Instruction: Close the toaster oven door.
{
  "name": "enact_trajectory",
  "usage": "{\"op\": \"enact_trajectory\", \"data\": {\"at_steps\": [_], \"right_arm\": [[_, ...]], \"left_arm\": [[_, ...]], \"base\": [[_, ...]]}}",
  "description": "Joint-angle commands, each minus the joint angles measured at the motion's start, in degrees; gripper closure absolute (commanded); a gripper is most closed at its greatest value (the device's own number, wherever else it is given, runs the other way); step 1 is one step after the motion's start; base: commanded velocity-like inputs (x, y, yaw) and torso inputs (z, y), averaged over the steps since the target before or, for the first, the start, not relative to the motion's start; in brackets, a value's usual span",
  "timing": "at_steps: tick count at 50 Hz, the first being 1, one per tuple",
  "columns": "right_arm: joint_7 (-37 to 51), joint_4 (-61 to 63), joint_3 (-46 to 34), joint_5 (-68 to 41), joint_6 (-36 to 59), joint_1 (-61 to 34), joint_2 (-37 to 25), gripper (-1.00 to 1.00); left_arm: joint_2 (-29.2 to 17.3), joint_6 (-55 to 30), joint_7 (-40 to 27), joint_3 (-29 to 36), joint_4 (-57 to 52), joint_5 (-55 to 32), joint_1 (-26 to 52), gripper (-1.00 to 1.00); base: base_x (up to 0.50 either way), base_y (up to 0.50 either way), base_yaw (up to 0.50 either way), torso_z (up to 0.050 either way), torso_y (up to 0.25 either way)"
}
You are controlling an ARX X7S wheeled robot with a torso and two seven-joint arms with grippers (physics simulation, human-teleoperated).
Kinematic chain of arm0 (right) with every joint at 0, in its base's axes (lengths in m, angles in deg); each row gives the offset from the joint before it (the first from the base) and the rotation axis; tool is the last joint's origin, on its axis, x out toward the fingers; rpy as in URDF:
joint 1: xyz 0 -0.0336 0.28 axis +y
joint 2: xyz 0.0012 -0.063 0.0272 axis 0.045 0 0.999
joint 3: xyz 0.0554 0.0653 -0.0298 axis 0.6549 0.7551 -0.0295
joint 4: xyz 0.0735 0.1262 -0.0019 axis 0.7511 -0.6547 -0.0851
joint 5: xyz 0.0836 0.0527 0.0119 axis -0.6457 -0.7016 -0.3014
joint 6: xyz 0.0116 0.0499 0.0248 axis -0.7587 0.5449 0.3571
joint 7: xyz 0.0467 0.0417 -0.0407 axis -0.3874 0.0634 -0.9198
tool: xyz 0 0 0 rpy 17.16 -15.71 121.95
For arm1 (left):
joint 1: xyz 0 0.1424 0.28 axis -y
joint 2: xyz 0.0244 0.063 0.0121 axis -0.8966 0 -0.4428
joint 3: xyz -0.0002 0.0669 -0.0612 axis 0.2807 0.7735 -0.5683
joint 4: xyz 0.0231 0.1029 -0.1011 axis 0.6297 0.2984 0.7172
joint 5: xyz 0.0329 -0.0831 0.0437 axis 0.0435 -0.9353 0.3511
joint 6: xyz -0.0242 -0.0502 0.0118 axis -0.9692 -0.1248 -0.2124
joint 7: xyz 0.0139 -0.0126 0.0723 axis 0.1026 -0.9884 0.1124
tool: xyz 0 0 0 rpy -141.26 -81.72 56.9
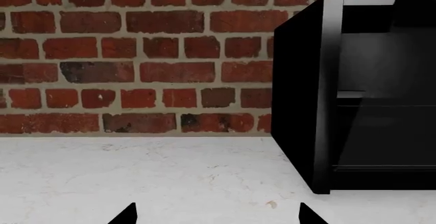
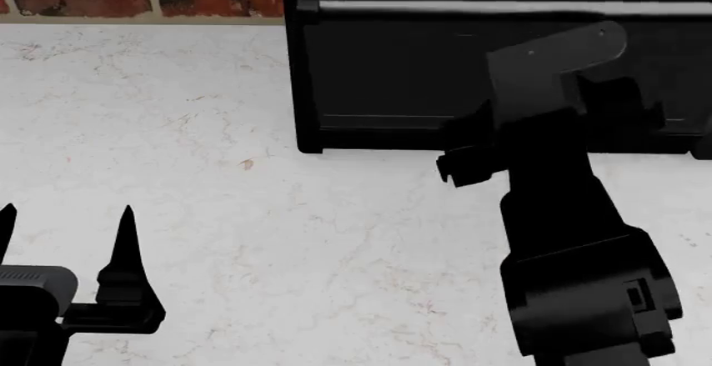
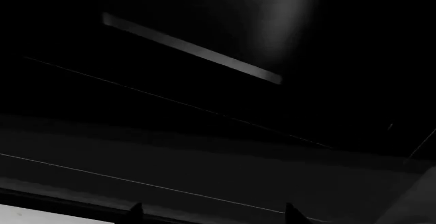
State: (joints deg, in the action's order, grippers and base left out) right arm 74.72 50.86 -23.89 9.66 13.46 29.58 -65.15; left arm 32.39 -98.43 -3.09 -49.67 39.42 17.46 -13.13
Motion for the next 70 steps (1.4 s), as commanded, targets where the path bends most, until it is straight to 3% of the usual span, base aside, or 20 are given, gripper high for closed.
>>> {"op": "enact_trajectory", "data": {"at_steps": [1,23,33,70], "right_arm": [[-0.58,-8.72,-1.63,1.07,-3.31,-5.45,1.40,-1.00],[-1.93,-33.75,-4.35,3.32,-15.50,-17.57,6.63,-1.00],[-2.24,-54.70,-5.46,4.54,-26.87,-26.99,10.76,-1.00],[-0.46,-55.14,-5.06,7.24,-20.58,-31.67,10.24,-1.00]], "left_arm": [[-0.16,0.17,-0.15,0.00,0.09,-0.27,-0.02,-1.00],[-0.74,0.13,-0.53,-0.28,-0.44,-0.99,-0.17,-1.00],[-0.84,0.53,-0.46,-0.24,0.12,-1.18,-0.12,-1.00],[-1.40,1.04,-0.92,-0.26,0.40,-1.89,-0.13,-1.00]], "base": [[0.00,0.00,0.00,0.000,0.000],[0.00,0.00,0.00,0.000,0.000],[0.00,0.00,0.00,0.000,0.000],[0.01,0.00,0.00,0.000,0.000]]}}
